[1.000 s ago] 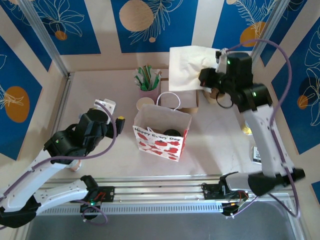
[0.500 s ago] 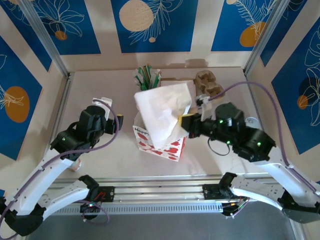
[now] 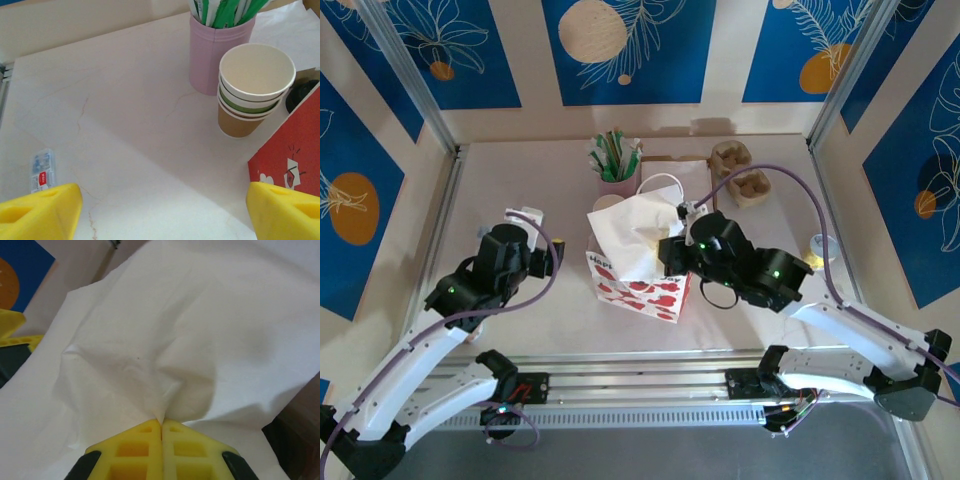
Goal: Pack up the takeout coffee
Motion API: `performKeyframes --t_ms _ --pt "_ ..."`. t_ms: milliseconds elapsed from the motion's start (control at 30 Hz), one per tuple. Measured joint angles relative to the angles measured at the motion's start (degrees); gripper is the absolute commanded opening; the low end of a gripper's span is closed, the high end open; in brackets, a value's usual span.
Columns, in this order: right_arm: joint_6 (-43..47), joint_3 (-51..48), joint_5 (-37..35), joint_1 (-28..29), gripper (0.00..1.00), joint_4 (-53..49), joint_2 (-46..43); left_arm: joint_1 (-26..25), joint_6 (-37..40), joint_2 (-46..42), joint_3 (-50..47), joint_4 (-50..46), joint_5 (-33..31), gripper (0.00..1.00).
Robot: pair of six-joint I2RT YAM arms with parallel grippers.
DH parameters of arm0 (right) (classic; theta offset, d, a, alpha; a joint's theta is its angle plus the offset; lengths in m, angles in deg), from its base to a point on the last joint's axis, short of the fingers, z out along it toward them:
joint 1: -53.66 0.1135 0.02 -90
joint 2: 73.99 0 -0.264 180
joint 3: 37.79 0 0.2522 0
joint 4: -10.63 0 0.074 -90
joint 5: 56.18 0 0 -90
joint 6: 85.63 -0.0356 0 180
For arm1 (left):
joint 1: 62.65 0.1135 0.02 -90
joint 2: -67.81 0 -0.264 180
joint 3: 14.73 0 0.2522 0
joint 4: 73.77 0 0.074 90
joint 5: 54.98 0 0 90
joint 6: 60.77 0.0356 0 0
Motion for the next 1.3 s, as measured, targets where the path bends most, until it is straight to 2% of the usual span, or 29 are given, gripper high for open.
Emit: performKeyframes --t_ms 400,500,633,767,1100,1300 --pt "-3.41 5.77 -2.12 0.02 0.0 -6.86 7.39 0.07 -0.04 0.11 -0.66 0.52 1.86 0.85" --pt "-3.48 6.97 -3.52 1.18 0.07 -8.96 9.11 0.07 -0.02 0.35 -0.79 0.52 1.9 0.85" --pt "-3.48 8.33 -5.42 3.45 0.22 -10.58 9.2 0.07 -0.02 0.33 -0.87 0.52 1.9 0.85" --pt "-2.95 9.86 -6.51 4.37 0.27 -11.3 8.9 0.07 -0.02 0.33 -0.87 0.52 1.92 0.85" --pt "-0.61 15.04 -7.17 4.57 0.25 -11.98 8.79 0.07 0.0 0.35 -0.87 0.52 1.97 0.85" --pt "2.36 20.79 -6.67 4.09 0.24 -9.77 15.32 0.07 0.0 0.76 -0.94 0.52 2.14 0.85"
